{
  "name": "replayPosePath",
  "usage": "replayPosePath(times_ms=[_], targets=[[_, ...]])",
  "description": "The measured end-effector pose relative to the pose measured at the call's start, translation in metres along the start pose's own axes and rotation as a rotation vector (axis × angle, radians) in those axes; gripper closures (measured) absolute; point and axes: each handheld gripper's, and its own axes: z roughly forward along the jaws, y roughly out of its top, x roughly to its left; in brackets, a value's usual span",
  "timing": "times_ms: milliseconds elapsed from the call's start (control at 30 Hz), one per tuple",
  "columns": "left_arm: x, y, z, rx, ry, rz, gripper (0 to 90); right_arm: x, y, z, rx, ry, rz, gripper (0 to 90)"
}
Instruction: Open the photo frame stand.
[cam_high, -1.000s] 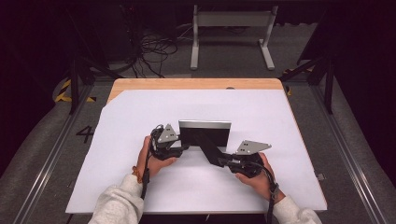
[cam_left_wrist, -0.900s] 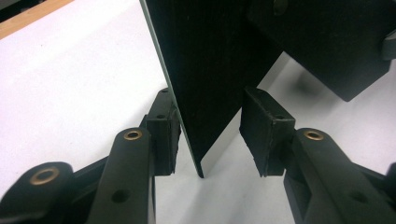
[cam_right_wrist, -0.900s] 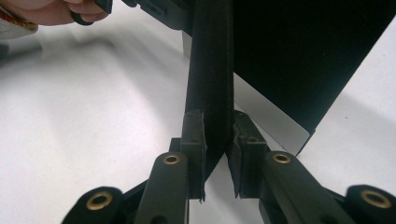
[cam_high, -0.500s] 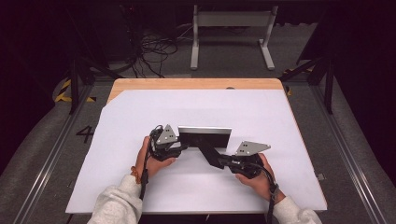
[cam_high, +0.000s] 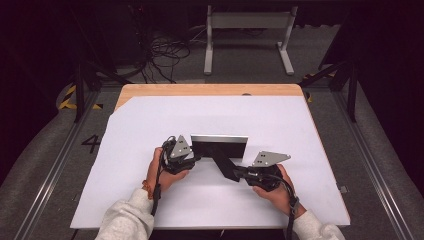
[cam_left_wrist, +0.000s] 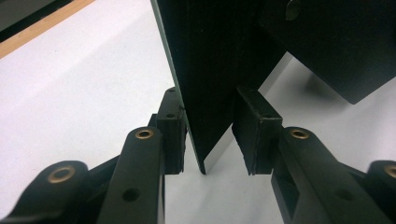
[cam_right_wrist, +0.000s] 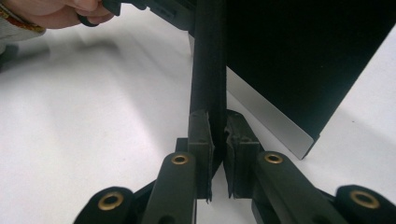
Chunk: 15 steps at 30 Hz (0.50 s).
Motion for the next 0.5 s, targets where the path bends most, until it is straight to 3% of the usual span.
replayPosePath(times_ms=[500], targets=[[-0.0055, 0.0008, -0.0002, 0.011, 0.03, 0.021, 66.7, -0.001, -0.001, 0.0005, 0.016, -0.028, -0.01, 83.1]])
